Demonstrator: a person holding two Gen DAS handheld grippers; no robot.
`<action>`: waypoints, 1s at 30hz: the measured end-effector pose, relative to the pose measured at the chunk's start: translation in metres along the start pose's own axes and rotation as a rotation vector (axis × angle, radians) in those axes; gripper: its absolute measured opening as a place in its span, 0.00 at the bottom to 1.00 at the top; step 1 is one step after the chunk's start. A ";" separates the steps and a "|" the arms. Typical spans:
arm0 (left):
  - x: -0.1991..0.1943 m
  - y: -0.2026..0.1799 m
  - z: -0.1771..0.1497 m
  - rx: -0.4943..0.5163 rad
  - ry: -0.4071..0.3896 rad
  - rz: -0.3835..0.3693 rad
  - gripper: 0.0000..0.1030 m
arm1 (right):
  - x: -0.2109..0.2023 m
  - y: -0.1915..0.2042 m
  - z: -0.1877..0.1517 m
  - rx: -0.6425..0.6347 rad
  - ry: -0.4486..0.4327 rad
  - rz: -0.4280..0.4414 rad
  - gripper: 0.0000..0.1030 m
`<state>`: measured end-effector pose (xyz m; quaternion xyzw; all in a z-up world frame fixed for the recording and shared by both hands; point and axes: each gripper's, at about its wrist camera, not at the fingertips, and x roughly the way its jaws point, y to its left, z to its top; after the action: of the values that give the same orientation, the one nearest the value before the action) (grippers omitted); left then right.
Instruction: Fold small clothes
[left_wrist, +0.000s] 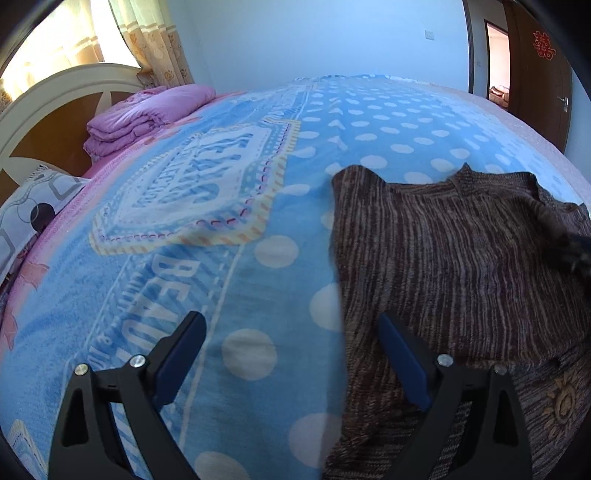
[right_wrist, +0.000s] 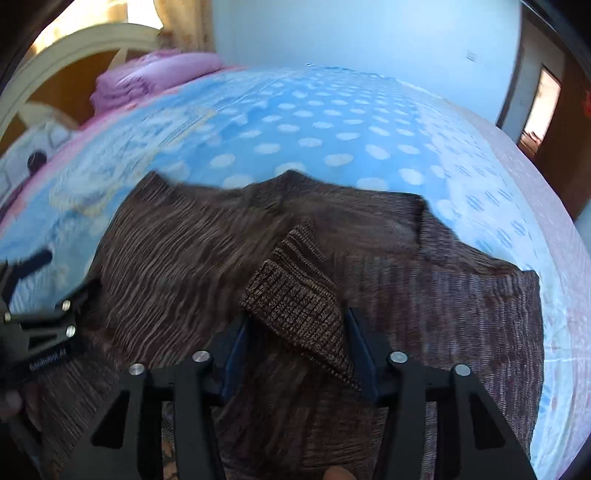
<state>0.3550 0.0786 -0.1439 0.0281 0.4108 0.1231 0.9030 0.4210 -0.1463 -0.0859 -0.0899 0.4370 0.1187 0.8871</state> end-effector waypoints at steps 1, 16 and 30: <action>0.001 0.000 0.000 -0.002 0.002 -0.001 0.95 | -0.003 -0.012 0.002 0.026 -0.013 -0.010 0.47; -0.001 -0.002 -0.001 -0.003 -0.006 0.009 0.97 | -0.050 -0.051 -0.051 0.173 0.041 0.240 0.45; -0.003 0.006 -0.009 -0.024 0.027 -0.107 1.00 | -0.059 -0.045 -0.081 0.123 0.017 0.192 0.01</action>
<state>0.3455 0.0830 -0.1465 -0.0063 0.4224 0.0798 0.9029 0.3379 -0.2181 -0.0849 0.0060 0.4577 0.1755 0.8716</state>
